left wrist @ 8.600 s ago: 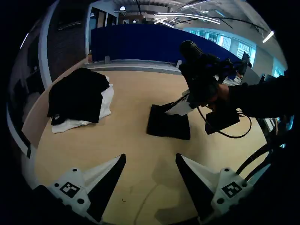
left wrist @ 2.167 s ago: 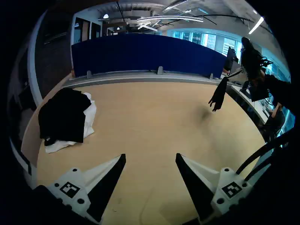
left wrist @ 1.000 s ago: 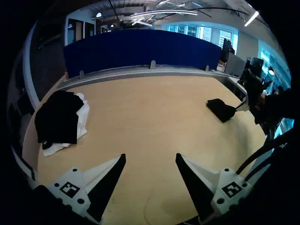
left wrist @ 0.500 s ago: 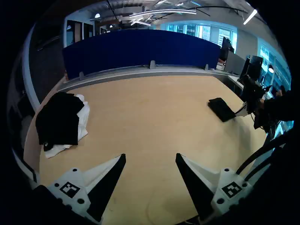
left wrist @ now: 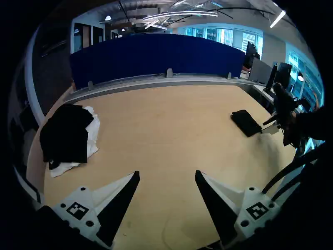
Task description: Fold towel
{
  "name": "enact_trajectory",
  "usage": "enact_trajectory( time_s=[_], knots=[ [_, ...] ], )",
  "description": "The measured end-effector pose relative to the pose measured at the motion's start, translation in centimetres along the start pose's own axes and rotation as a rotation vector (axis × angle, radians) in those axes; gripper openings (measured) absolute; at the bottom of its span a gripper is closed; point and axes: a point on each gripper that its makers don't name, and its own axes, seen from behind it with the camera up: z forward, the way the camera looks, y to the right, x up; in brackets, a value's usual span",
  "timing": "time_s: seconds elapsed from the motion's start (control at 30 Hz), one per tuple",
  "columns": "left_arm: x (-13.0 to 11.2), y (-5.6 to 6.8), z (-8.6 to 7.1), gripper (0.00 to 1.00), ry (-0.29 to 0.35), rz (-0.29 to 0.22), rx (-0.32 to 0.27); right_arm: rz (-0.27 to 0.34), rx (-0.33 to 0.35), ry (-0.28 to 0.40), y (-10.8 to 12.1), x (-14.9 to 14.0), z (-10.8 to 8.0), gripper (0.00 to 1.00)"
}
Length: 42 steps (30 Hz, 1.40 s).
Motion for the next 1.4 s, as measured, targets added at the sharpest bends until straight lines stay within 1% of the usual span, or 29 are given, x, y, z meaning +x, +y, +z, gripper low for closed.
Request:
enact_trajectory(
  time_s=[0.07, 0.2, 0.27, 0.4, 0.47, 0.67, 0.9, 1.0, 1.2, 1.4],
  knots=[
    [0.1, 0.1, 0.0, 0.99, 0.001, 0.001, -0.001, 0.029, -0.001, 0.034, -0.3, 1.1, -0.1, 1.00],
    [0.2, 0.2, 0.0, 0.99, 0.002, 0.002, -0.004, 0.106, -0.006, 0.100, -1.1, 3.4, 0.1, 1.00],
    [0.2, 0.2, -0.1, 0.99, 0.002, 0.003, -0.003, 0.143, -0.005, 0.121, -1.5, 4.1, 0.4, 1.00],
    [0.2, 0.0, -0.1, 0.99, 0.003, 0.002, 0.001, 0.202, -0.005, 0.142, -2.4, 4.8, 1.1, 1.00],
    [0.1, 0.0, -0.1, 0.99, 0.003, 0.001, 0.002, 0.217, -0.010, 0.143, -2.6, 4.8, 1.4, 1.00],
    [-0.2, -0.3, 0.1, 0.99, 0.000, 0.001, 0.006, 0.231, -0.025, 0.131, -3.5, 4.0, 2.3, 1.00],
    [-0.1, -0.3, 0.2, 0.99, -0.001, 0.004, 0.004, 0.256, -0.032, 0.114, -4.1, 2.8, 3.6, 1.00],
    [0.1, -0.3, 0.1, 0.99, -0.001, 0.005, 0.003, 0.269, -0.028, 0.124, -4.0, 2.8, 3.5, 1.00],
    [0.3, -0.4, 0.2, 0.99, 0.002, 0.002, 0.005, 0.271, -0.035, 0.137, -3.6, 3.3, 2.9, 1.00],
    [0.3, -0.6, 0.2, 0.99, 0.005, 0.000, 0.010, 0.311, -0.041, 0.166, -3.4, 3.8, 2.3, 1.00]
  ],
)
